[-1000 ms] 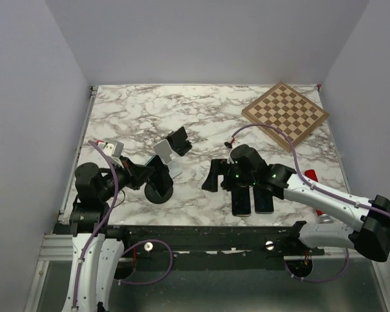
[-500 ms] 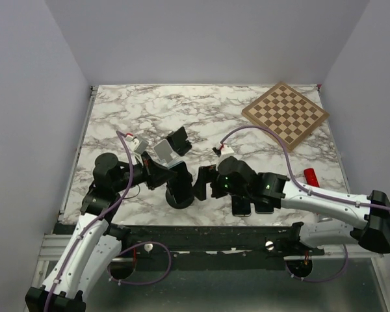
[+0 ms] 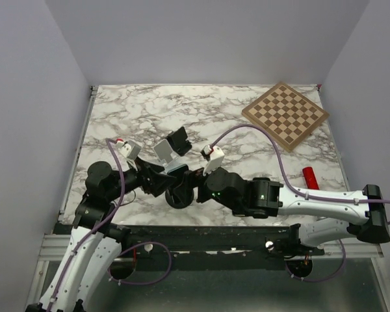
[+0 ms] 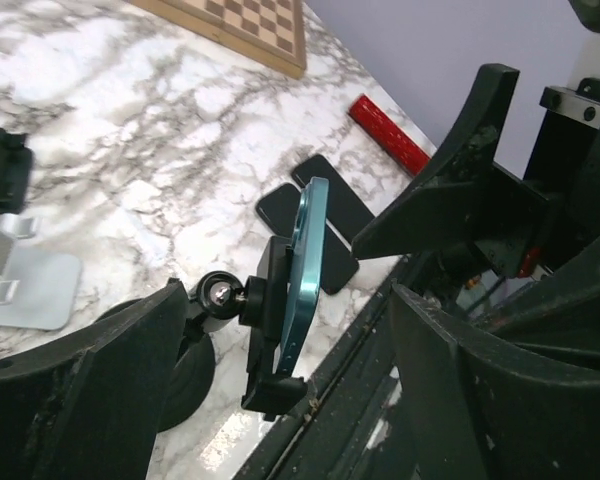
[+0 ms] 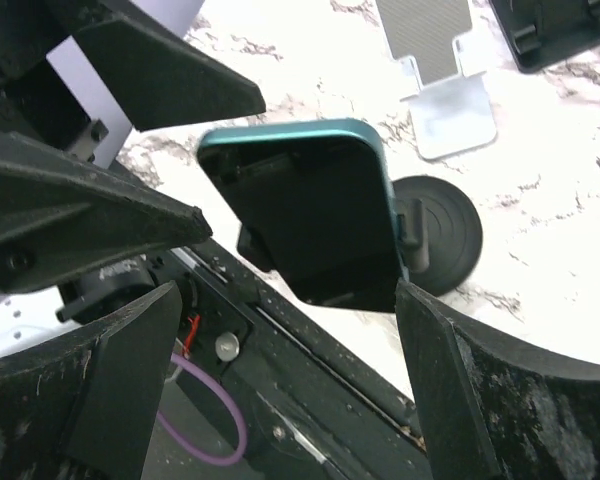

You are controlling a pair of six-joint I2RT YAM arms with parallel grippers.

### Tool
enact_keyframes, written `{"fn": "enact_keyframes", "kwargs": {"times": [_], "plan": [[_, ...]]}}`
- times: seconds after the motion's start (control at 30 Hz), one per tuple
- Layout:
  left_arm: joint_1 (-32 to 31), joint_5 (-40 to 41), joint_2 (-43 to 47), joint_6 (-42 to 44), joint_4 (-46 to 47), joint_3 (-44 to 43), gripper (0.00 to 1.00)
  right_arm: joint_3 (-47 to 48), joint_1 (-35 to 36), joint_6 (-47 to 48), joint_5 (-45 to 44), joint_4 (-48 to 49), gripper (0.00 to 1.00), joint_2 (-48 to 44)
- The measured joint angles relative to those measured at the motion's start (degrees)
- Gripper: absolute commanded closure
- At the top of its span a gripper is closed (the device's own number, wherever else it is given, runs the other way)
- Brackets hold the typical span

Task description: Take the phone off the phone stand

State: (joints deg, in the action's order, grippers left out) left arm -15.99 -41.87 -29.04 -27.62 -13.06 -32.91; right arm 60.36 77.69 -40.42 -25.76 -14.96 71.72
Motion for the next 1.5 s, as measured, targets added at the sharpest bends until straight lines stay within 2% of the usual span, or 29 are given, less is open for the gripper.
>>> {"fn": "enact_keyframes", "kwargs": {"times": [0.2, 0.33, 0.4, 0.53, 0.8, 1.0, 1.27, 1.5], "plan": [[0.0, 12.3, 11.0, -1.4, -5.1, 0.1, 0.16, 7.2, 1.4, 0.4, -4.4, -0.7, 0.05, 5.5], [0.0, 25.0, 22.4, -4.0, -9.1, 1.4, 0.15, 10.9, 1.5, 0.7, -6.8, -1.0, 0.05, 8.3], [0.0, 29.7, 25.3, -5.2, -11.0, 1.7, 0.13, 12.2, 1.5, 1.0, -7.9, -1.4, 0.06, 9.3], [0.0, 34.2, 27.5, -6.4, -13.1, 2.8, 0.12, 15.0, 1.5, 1.0, -10.5, -3.3, 0.06, 11.8], [0.0, 36.1, 27.6, -7.3, -13.4, 4.7, 0.12, 18.3, 1.5, -1.6, -15.6, -11.7, 0.05, 13.9], [0.0, 36.1, 27.4, -8.2, -13.5, 4.8, 0.11, 19.8, 1.5, -2.1, -16.6, -13.8, 0.05, 14.8], [0.0, 36.3, 23.4, -13.6, -21.6, 0.0, 0.06, 25.5, 1.5, -2.1, -16.7, -15.5, 0.06, 21.4], [0.0, 36.2, 25.0, -15.2, -25.2, -0.9, 0.06, 27.8, 1.5, -4.4, -18.0, -20.7, 0.10, 23.9]]}}
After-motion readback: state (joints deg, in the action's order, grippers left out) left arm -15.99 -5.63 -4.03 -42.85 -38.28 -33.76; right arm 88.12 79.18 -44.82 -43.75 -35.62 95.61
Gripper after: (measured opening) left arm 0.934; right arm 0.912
